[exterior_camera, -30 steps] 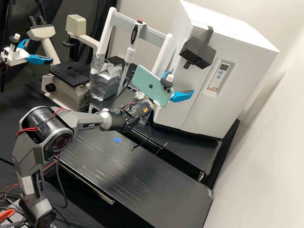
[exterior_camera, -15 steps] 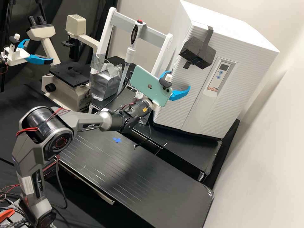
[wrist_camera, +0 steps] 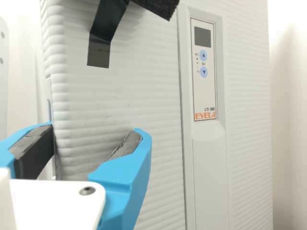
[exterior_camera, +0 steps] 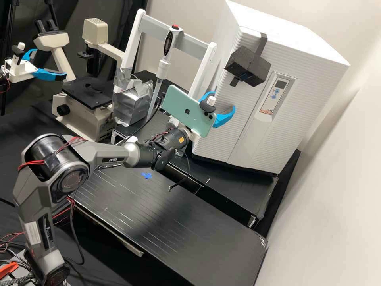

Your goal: Open the door

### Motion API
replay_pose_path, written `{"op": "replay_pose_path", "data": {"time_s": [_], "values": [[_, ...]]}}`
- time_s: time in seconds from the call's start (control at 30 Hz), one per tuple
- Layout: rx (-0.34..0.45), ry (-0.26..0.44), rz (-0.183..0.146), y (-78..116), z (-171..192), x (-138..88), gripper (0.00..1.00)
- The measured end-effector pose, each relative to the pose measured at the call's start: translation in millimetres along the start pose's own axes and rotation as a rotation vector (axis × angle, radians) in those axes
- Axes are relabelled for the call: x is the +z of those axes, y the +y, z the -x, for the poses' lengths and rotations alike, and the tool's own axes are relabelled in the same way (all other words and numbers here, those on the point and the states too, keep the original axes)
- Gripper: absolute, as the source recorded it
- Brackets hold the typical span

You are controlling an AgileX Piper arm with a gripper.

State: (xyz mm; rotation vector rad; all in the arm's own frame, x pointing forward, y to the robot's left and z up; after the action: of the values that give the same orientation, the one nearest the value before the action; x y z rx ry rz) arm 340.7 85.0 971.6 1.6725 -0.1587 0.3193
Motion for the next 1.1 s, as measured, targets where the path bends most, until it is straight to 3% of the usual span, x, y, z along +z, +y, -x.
{"op": "replay_pose_path", "data": {"time_s": [0.7, 1.1], "values": [[-0.008, 0.024, 0.033, 2.0, 1.6, 2.2, 0.0], [-0.002, 0.065, 0.045, 10.0, 11.3, 17.0, 0.0]]}}
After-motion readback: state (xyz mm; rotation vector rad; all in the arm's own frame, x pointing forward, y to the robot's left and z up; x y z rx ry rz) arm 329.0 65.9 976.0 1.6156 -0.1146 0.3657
